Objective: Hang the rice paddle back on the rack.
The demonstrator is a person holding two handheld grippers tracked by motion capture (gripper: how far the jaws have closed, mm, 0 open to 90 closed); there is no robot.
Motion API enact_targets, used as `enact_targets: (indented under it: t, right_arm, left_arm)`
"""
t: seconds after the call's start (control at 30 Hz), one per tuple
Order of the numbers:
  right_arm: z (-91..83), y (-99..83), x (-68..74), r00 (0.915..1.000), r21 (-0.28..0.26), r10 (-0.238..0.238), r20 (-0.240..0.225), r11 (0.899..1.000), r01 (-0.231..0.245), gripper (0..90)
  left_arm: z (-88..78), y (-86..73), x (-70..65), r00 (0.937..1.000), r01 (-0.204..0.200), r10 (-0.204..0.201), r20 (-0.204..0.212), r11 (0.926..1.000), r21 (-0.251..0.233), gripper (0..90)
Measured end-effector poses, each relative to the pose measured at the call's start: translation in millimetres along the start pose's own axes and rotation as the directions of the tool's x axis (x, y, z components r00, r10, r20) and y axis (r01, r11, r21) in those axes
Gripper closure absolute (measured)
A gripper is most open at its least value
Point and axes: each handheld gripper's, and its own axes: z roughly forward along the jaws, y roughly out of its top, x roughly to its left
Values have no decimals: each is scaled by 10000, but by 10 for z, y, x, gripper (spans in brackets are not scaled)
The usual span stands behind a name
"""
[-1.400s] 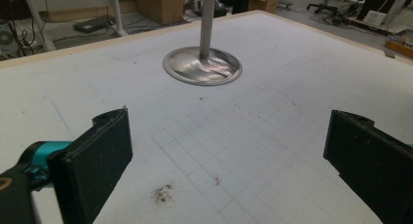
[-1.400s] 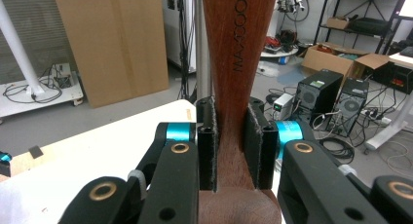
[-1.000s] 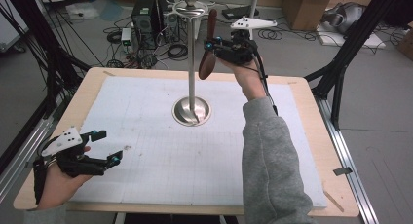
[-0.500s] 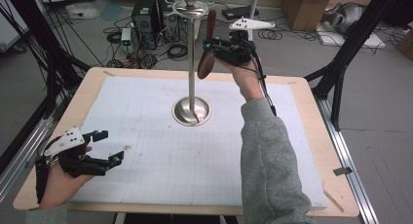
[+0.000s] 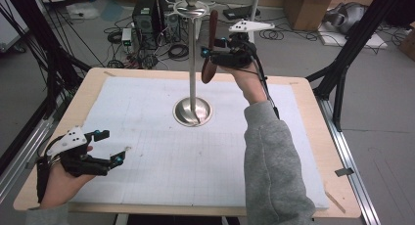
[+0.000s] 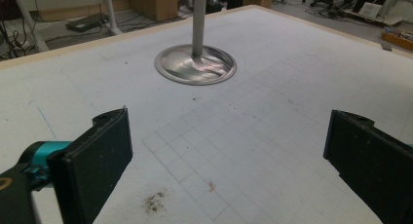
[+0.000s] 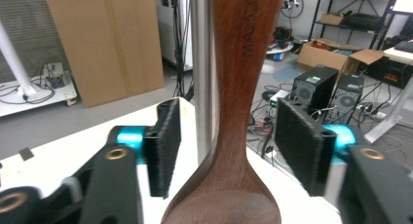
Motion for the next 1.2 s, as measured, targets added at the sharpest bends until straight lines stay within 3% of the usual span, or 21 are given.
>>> enact_targets:
  t: [0.2,0.43,0.93,1.2]
  right_arm:
    - [37,-44,58,9987,404,-442,-242,9982,451,200]
    - [21,-83,70,9994,453,-313,155,9985,305,11]
    - [-206,-302,-68,9987,585,20,508,9983,-50,9]
    - [-266,-392,-47,9996,958,-126,261,9953,101,9]
  left_arm:
    - [20,29,0,10000,-59,59,59,10000,-10,42]
    - [67,50,16,9999,-132,133,6,9999,-82,42]
    - [164,174,66,9999,-119,123,54,9980,-614,42]
    - [161,230,126,9999,-12,22,109,9957,-929,42]
